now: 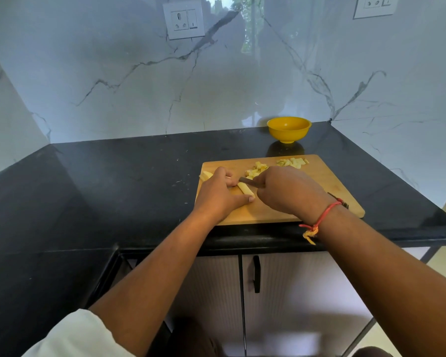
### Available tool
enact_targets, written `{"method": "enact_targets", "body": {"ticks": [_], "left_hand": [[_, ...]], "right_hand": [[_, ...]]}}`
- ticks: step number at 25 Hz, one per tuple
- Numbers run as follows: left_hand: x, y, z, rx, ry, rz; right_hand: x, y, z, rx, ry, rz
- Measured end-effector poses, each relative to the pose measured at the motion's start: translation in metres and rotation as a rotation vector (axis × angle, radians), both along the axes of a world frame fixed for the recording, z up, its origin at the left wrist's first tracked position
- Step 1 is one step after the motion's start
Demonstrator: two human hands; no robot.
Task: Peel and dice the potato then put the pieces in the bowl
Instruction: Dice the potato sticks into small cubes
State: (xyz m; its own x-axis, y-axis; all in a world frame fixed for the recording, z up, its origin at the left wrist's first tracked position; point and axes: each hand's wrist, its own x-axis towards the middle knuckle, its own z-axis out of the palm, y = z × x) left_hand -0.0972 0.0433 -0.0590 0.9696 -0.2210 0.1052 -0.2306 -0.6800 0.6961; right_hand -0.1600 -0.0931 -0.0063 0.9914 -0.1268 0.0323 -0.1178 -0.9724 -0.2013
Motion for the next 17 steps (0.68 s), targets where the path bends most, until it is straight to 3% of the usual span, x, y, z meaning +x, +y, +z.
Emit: {"method": "enact_targets", "body": {"ticks": [17], "left_hand": [[0.003,-0.004,-0.002,-0.021,0.012,0.032]], "right_hand": [[-0.002,0.011,0.019,-0.079,0.105,0.013]]}}
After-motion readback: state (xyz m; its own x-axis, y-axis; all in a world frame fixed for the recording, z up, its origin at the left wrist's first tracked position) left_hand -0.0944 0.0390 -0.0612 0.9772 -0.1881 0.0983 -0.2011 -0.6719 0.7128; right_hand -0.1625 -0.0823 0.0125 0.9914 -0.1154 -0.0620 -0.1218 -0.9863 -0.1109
